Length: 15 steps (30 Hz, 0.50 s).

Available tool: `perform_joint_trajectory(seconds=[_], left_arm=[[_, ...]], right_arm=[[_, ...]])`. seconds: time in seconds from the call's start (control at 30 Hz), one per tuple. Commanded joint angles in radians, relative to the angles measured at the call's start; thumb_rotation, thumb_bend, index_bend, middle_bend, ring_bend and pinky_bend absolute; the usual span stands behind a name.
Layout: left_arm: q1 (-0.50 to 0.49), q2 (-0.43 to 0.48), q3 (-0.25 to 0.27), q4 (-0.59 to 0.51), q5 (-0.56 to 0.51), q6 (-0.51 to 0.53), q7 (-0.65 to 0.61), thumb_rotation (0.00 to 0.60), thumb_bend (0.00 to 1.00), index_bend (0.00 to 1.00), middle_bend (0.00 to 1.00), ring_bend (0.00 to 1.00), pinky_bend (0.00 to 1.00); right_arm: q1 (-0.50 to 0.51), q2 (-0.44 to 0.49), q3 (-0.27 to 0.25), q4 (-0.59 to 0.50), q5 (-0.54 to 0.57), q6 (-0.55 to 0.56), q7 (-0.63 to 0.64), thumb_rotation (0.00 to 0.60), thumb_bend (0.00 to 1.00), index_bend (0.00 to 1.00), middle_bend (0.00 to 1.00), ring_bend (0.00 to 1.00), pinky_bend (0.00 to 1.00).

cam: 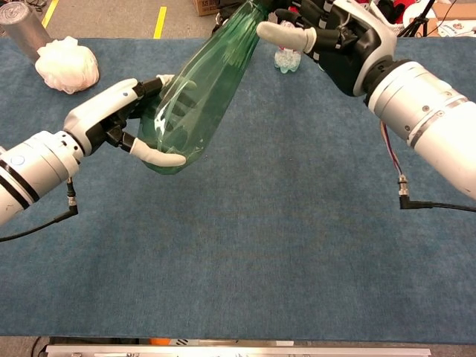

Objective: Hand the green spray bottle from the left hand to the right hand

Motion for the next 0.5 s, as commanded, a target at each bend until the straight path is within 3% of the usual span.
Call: perform_joint_trajectory(seconds=[0.03,0.5], left_arm=[[-0.003,-0.004,-0.003,-0.001,-0.006,-0.004,0.000,0.600,0.20,0.35,0.29,0.24,0.53],[-0.009,-0.010,-0.006,-0.002,-0.010,-0.013,-0.011,0.600,0.20,0.35,0.29,0.24,0.53]], right_arm=[[0.017,-0.027,0.017,0.005,0.026,0.002,-0.018,0.600,0.00,0.03,0.09,0.00,0.03],[0.061,-0.103,0.065,0.027,0.117,-0.011,-0.063,0.600,0.02,0.05,0.09,0.00,0.03]])
